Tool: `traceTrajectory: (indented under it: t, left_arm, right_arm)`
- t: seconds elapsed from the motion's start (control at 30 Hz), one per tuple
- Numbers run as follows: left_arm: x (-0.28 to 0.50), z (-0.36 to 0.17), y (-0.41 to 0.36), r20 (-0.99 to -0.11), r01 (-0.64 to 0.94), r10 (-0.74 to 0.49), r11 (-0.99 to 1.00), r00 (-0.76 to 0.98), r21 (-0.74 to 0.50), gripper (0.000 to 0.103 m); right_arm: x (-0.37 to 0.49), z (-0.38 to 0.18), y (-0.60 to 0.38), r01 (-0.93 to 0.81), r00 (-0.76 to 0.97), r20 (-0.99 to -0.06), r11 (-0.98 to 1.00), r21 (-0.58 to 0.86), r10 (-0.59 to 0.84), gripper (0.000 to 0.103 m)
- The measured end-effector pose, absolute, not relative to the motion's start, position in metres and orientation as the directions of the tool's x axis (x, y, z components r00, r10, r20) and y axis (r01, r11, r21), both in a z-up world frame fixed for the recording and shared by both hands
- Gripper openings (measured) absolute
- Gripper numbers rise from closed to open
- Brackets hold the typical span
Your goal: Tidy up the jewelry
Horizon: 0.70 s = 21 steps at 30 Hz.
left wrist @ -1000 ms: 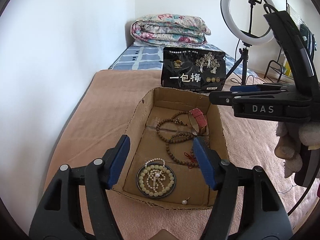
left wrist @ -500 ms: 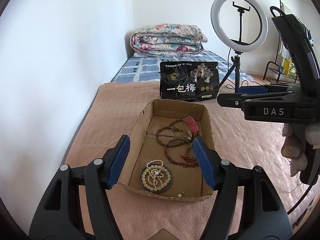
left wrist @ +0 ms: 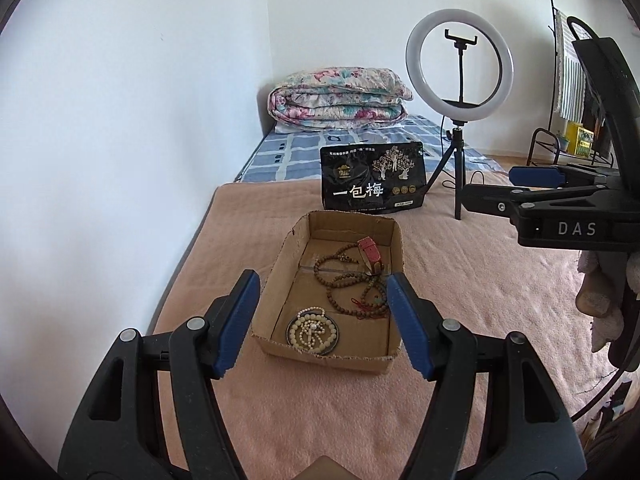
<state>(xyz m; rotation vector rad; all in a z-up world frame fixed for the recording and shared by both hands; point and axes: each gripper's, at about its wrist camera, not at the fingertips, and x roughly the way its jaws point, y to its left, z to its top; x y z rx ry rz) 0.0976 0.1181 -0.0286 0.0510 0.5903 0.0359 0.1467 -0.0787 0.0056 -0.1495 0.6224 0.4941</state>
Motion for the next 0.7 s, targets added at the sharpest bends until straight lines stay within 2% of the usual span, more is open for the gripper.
traceTrajectory:
  t: [0.03,0.1,0.2,0.3,0.43,0.7]
  left_arm:
    - [0.093,-0.027,0.117,-0.552,-0.022,0.054,0.998,0.832,0.063,0.077]
    - [0.085,-0.023,0.115,-0.545,-0.031,0.065,0.997,0.836,0.072,0.084]
    - [0.073,-0.019,0.111,-0.540,-0.047,0.085,0.995,0.837,0.083,0.084]
    - [0.065,-0.014,0.106,-0.536,-0.056,0.102,0.993,0.838,0.102,0.085]
    - [0.054,-0.008,0.101,-0.524,-0.058,0.104,0.993,0.845,0.104,0.097]
    - [0.042,-0.002,0.099,-0.512,-0.089,0.136,0.989,0.848,0.115,0.100]
  right_arm:
    - [0.143,0.008,-0.081,-0.482,0.706,-0.587,0.876,0.012,0.396,0.090]
    - [0.134,0.011,-0.085,-0.470,0.721,-0.573,0.882,0.008,0.390,0.094]
    - [0.122,0.015,-0.090,-0.456,0.740,-0.550,0.890,0.013,0.387,0.102]
    - [0.113,0.016,-0.093,-0.447,0.754,-0.531,0.894,0.015,0.386,0.103]
    - [0.105,0.011,-0.093,-0.429,0.774,-0.518,0.903,-0.005,0.364,0.103]
    - [0.100,0.007,-0.101,-0.397,0.794,-0.504,0.918,-0.006,0.340,0.103]
